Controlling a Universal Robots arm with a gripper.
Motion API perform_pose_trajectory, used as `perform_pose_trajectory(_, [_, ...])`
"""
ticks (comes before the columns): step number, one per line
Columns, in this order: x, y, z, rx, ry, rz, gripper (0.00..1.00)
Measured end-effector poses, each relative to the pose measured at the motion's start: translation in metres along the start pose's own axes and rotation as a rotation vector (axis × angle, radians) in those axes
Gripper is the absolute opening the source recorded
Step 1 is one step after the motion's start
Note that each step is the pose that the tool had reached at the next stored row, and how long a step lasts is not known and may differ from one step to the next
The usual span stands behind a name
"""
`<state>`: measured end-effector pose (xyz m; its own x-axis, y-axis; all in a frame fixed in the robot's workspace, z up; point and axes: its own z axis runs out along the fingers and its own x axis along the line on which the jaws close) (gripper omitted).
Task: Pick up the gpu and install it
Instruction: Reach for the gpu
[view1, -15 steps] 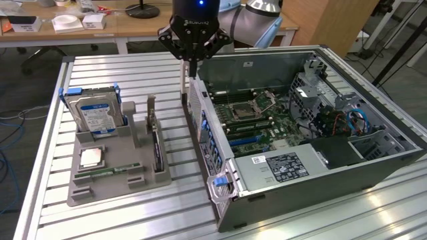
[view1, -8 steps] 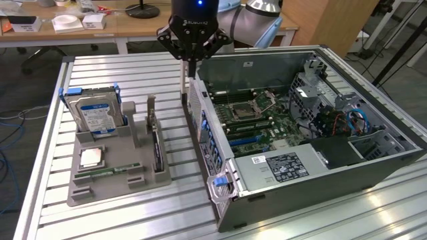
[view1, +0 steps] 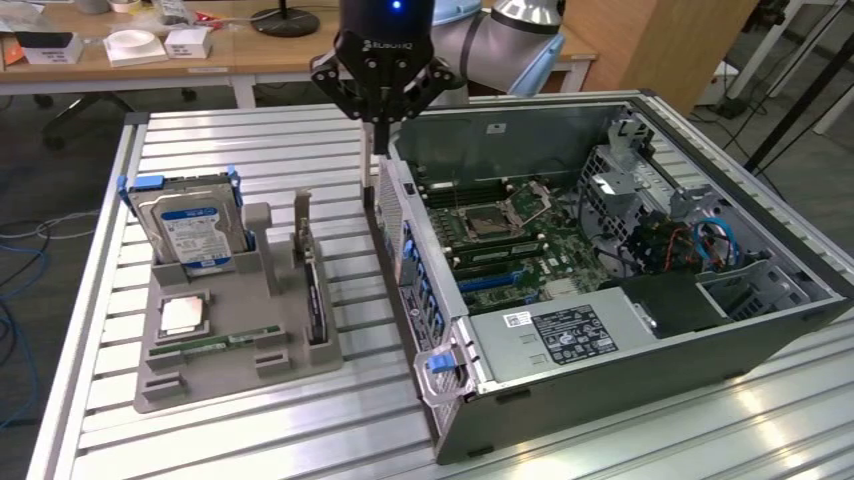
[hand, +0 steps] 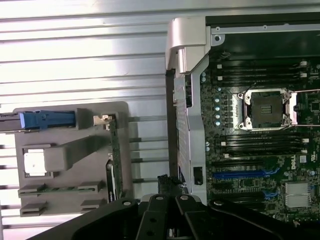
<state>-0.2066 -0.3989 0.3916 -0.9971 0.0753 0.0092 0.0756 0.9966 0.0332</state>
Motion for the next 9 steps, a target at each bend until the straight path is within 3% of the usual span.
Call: perform_pose_trajectory(9, [0.0052, -0.0004, 0.0001, 0.0006, 0.0004, 0.0, 0.11])
